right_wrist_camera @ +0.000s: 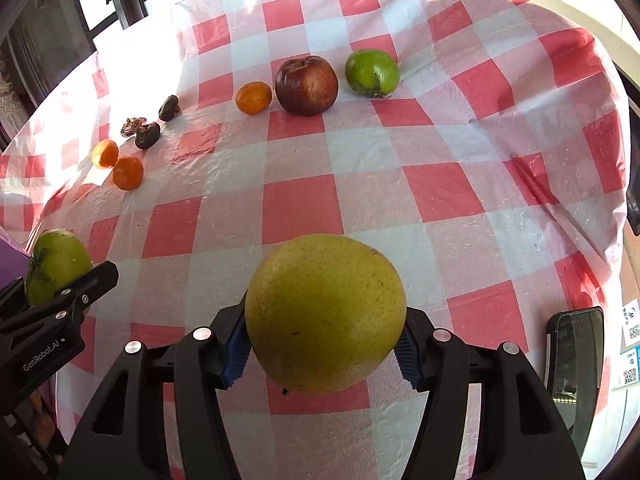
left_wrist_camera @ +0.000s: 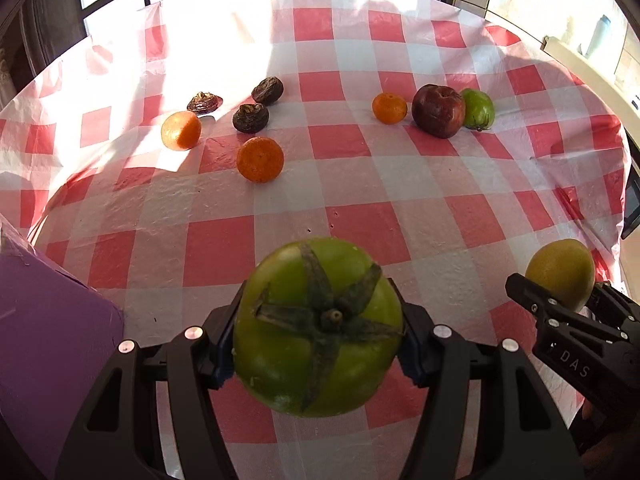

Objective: Organize fruits
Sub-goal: 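Lift the pear and tomato and carry both toward the white box, then lower the pear into the box with the right gripper while the left releases the tomato, then grasp the dark red apple with the right gripper while the left grasps an orange, then carry the apple and orange over the white box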

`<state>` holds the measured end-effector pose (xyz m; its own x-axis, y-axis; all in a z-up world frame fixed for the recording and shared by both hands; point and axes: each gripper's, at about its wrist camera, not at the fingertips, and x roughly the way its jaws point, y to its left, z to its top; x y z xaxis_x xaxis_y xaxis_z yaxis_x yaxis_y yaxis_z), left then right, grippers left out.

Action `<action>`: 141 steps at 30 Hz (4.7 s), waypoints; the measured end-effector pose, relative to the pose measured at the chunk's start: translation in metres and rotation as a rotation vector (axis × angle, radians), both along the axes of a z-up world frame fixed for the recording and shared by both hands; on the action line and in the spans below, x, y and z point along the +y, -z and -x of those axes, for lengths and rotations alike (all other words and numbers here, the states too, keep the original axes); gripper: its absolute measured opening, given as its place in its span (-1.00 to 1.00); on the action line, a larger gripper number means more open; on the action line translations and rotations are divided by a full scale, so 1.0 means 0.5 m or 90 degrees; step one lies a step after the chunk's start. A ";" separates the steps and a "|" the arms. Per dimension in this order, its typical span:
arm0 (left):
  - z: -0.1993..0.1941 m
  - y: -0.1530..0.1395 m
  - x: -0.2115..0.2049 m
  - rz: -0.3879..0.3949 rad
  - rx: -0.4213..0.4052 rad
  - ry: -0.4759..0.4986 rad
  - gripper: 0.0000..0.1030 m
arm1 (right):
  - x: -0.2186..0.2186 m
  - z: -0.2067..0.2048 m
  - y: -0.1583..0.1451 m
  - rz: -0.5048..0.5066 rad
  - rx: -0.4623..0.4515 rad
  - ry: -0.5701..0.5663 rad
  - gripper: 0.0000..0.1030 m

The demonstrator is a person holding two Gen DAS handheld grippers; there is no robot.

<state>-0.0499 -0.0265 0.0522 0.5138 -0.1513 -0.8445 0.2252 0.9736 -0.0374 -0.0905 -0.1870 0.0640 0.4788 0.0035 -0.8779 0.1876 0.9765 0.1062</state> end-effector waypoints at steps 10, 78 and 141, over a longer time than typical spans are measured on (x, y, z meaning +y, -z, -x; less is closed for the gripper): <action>0.064 -0.250 0.149 0.089 -0.163 0.023 0.22 | 0.143 0.027 -0.146 -0.015 -0.071 -0.044 0.14; 0.063 -0.253 0.617 -0.028 0.004 -0.176 0.95 | 0.610 -0.010 -0.380 -0.097 0.032 -0.485 0.48; -0.248 0.078 0.012 -0.050 0.040 -0.025 -0.27 | -0.010 -0.398 0.053 0.062 -0.065 -0.117 0.22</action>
<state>0.0743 -0.0205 0.0132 0.4632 -0.0645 -0.8839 0.1869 0.9820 0.0264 0.1084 -0.1918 0.0373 0.5643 0.0166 -0.8254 -0.0017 0.9998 0.0190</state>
